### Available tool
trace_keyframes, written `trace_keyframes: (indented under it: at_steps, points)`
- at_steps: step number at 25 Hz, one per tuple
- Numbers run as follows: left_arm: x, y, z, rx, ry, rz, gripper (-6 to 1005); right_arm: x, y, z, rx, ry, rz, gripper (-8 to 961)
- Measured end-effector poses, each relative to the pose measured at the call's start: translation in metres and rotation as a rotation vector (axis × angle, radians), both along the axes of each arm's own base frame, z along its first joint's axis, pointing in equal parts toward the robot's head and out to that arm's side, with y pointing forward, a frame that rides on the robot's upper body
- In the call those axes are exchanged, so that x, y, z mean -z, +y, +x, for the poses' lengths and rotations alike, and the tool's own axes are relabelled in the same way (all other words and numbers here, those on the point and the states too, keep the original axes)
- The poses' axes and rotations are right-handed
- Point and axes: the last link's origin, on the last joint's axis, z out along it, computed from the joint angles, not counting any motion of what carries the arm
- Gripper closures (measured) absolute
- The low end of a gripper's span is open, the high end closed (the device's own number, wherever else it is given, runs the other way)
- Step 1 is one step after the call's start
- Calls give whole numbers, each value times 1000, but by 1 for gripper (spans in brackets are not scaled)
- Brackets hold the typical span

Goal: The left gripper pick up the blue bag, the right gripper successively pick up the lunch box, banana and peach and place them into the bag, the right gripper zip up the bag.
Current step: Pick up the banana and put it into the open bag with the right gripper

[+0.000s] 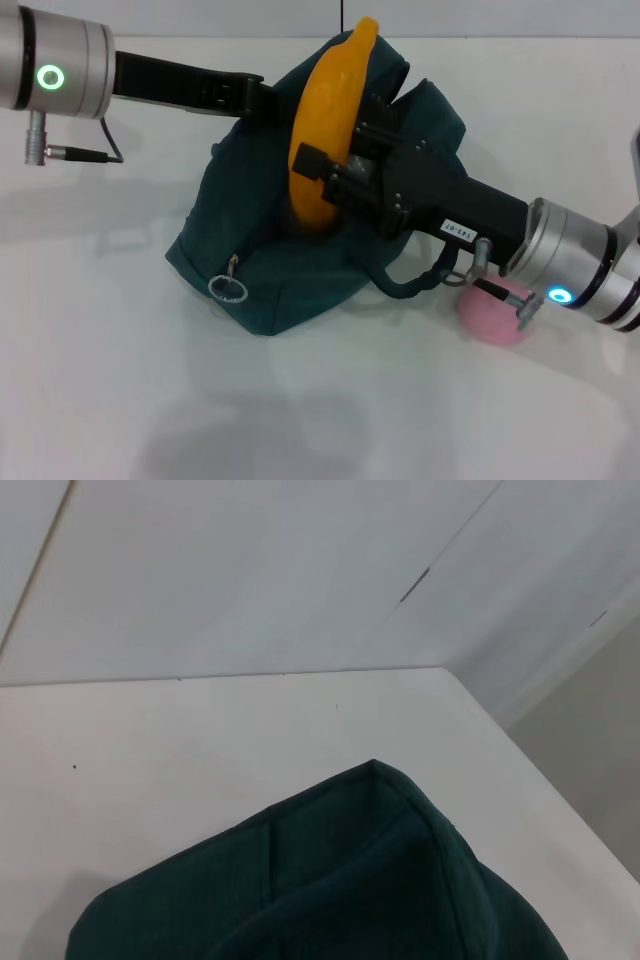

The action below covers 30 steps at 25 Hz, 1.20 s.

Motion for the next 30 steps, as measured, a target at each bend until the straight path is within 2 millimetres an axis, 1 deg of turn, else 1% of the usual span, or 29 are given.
trace_keyframes:
  at_steps: [11, 17, 21, 22, 27, 30]
  points:
    - [-1, 0, 0, -3, -2, 3, 944, -2, -2, 8, 18, -3, 5, 391]
    - [0, 0, 1, 3, 0, 1, 944, 3, 7, 8, 46, -51, -11, 379]
    - [0, 0, 1, 4, 0, 0, 944, 2, 13, 11, 67, -72, -37, 371]
    - [0, 0, 2, 5, 0, 0, 944, 1, 15, 12, 67, -87, -59, 369]
    - [-1, 1, 3, 7, -1, 5, 943, -3, 17, 13, 62, -81, -54, 311]
    - [-2, 1, 2, 7, 0, 7, 943, -12, 18, 12, 40, -49, -35, 300]
